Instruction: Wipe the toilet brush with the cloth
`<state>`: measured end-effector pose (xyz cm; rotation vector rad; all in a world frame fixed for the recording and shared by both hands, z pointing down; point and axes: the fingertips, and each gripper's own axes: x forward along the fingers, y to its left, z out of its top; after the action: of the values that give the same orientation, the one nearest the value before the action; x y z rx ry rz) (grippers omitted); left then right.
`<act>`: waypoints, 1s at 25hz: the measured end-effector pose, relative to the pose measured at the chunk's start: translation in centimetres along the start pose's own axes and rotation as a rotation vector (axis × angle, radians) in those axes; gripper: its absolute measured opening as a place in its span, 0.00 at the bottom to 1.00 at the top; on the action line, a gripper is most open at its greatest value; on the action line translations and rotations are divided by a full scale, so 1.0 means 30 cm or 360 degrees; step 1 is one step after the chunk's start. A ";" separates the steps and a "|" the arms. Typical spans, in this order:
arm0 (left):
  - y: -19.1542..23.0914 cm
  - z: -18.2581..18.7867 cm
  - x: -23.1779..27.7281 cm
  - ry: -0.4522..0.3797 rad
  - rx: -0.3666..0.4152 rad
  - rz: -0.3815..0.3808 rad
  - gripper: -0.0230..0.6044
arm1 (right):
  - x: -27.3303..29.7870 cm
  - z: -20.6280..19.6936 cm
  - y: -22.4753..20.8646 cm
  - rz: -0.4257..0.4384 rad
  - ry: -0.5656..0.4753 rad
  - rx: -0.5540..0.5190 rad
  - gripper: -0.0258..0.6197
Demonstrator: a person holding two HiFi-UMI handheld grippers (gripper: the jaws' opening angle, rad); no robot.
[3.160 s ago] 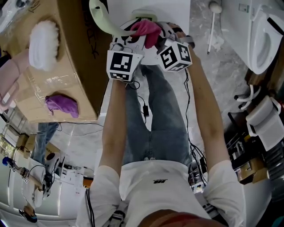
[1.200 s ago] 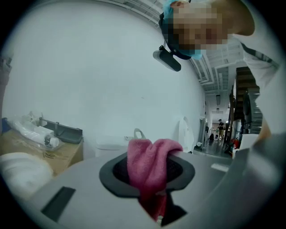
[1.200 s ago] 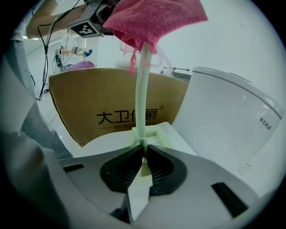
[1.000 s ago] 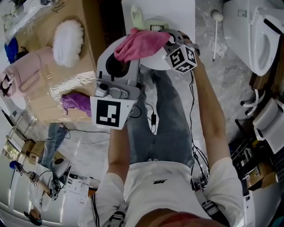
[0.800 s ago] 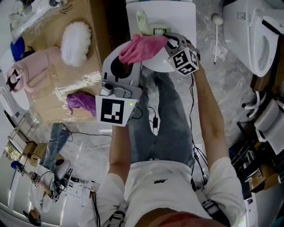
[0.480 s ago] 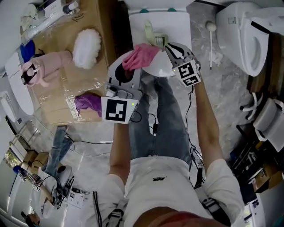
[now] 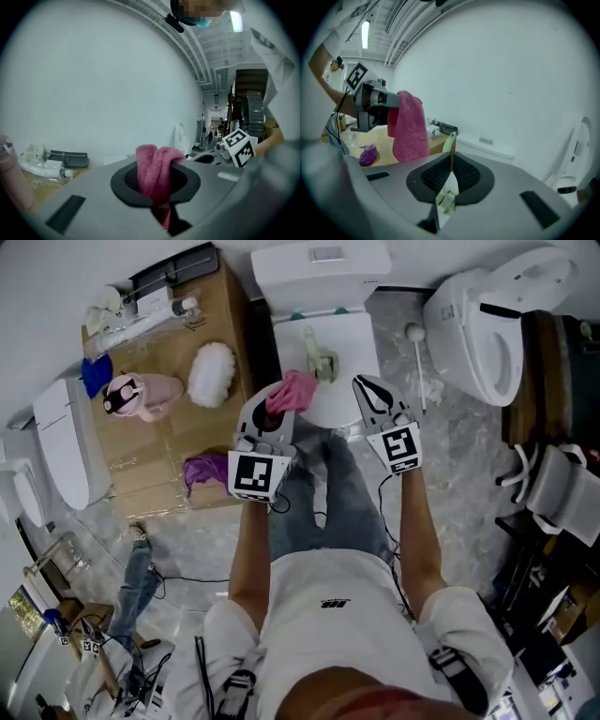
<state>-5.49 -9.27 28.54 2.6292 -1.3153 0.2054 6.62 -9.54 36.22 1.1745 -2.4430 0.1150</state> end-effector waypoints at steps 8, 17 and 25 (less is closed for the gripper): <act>-0.083 0.176 -0.150 -0.0030 0.0024 -0.0063 0.10 | -0.270 0.315 0.084 -0.0085 -0.0172 0.0011 0.04; -0.194 0.295 -0.301 -0.0074 0.0035 -0.0144 0.10 | -0.474 0.458 0.217 -0.0139 -0.0231 0.0018 0.04; -0.223 0.319 -0.408 -0.0062 0.0071 -0.0240 0.10 | -0.546 0.518 0.338 -0.0130 -0.0227 -0.0005 0.04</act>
<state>-7.05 1.91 15.92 2.7681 -1.1295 0.1630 2.67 4.91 16.52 1.3204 -2.5111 0.0033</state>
